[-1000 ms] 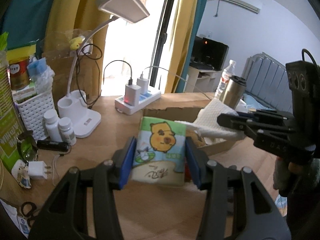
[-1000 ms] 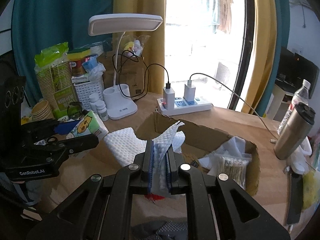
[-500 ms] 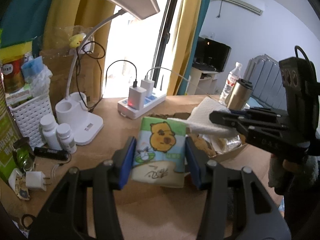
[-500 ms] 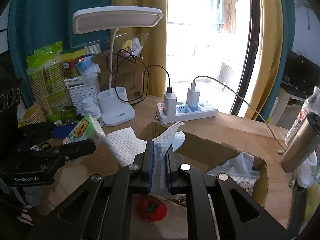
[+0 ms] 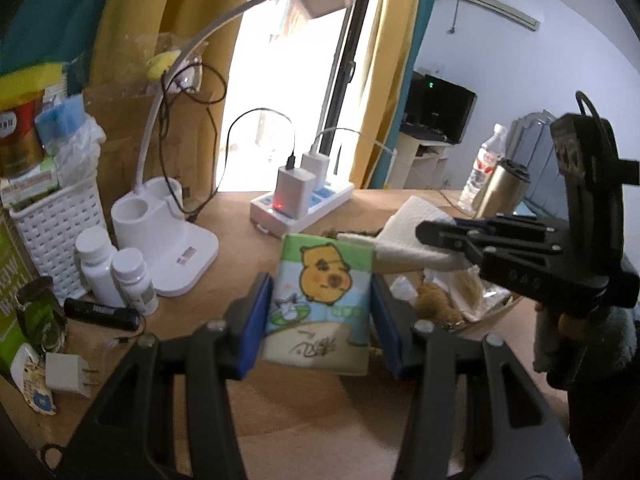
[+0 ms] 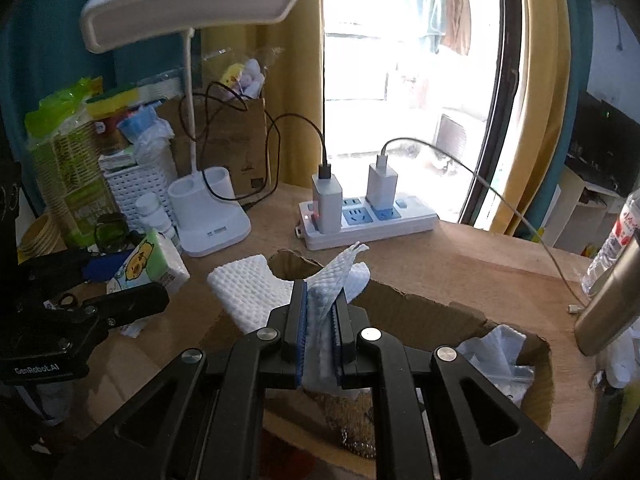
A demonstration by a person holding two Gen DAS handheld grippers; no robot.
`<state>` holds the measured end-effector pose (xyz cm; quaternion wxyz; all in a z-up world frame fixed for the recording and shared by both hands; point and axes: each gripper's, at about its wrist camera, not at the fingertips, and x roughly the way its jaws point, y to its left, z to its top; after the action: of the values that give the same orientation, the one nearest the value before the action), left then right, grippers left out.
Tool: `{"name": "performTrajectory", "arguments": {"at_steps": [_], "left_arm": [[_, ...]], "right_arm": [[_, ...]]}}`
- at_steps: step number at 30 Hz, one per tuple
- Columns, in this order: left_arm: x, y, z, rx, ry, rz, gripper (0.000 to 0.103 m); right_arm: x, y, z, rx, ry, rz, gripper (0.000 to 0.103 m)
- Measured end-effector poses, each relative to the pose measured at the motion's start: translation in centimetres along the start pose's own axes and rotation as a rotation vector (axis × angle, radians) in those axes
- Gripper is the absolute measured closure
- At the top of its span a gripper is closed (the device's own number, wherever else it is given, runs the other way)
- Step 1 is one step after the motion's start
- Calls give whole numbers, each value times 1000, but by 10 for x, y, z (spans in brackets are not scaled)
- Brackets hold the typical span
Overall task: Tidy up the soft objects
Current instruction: 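Carry the tissue pack with the left tool while the right tool lowers the towel into the box, then open the right tool to drop the towel while the left lowers the tissue pack into the box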
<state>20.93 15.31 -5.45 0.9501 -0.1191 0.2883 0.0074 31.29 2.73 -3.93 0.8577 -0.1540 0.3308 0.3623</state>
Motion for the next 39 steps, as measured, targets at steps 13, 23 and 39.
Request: {"name": "performTrajectory", "arguments": {"at_steps": [13, 23, 39], "left_arm": [[25, 13, -5, -31, 40, 7, 53], [15, -2, 1, -18, 29, 4, 53], [15, -57, 8, 48, 31, 11, 53]], "right_arm": [[53, -6, -8, 57, 152, 26, 88], [28, -13, -8, 95, 94, 51, 56], [-34, -66, -34, 181, -1, 31, 51]]}}
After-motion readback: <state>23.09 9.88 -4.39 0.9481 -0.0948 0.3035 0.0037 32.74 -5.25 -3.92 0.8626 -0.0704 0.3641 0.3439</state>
